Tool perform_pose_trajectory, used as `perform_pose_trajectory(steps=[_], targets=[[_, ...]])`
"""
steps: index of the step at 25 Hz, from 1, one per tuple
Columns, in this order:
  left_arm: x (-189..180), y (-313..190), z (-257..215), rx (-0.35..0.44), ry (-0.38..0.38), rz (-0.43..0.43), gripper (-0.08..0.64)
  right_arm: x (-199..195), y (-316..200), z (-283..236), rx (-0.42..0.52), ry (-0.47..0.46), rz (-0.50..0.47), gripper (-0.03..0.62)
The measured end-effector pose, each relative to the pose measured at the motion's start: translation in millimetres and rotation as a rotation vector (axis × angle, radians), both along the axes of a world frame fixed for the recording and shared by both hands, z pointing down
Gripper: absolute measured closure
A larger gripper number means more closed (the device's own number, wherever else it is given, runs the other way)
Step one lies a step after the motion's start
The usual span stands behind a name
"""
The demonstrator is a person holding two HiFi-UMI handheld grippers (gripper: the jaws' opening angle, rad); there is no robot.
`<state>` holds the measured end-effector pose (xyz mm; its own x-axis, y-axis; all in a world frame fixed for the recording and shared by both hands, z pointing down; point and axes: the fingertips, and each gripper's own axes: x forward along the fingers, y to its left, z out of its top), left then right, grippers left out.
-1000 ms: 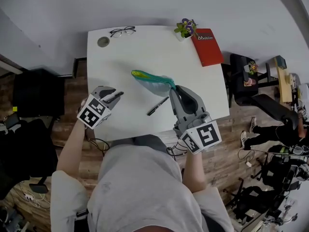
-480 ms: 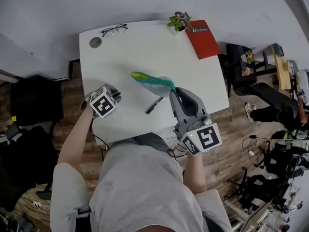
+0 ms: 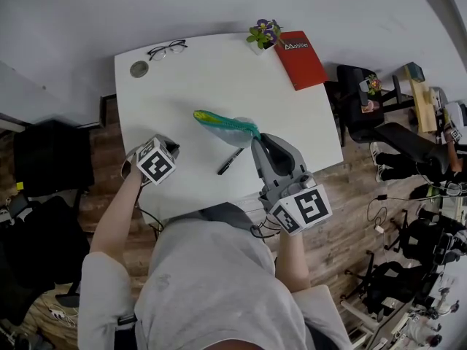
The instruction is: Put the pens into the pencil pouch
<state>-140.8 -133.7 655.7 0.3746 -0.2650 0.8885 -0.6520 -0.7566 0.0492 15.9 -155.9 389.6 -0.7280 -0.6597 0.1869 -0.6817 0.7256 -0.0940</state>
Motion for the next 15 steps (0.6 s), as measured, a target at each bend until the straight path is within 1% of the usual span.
perform_pose_trajectory(steps=[2,6,9,15], targets=[[3.0,-4.0,-11.6,0.029,0.059,-0.051,0.489,-1.6,-0.7,-0.7,-0.001,-0.01,-0.01,0.532],[5.2,-19.5,-54.4,0.149,0.212,-0.179,0.488,-6.5,-3.2,-3.6,0.006,-0.024,-0.034,0.532],[1.6,-27.8,-96.2,0.267,0.322,-0.266,0.489,-10.1,-5.2,-7.7,0.014,-0.036,-0.053,0.532],[-19.1,-35.3,-185.6,0.514,0.508,-0.427,0.488,-19.0,-7.8,-14.9,0.026,-0.053,-0.101,0.532]])
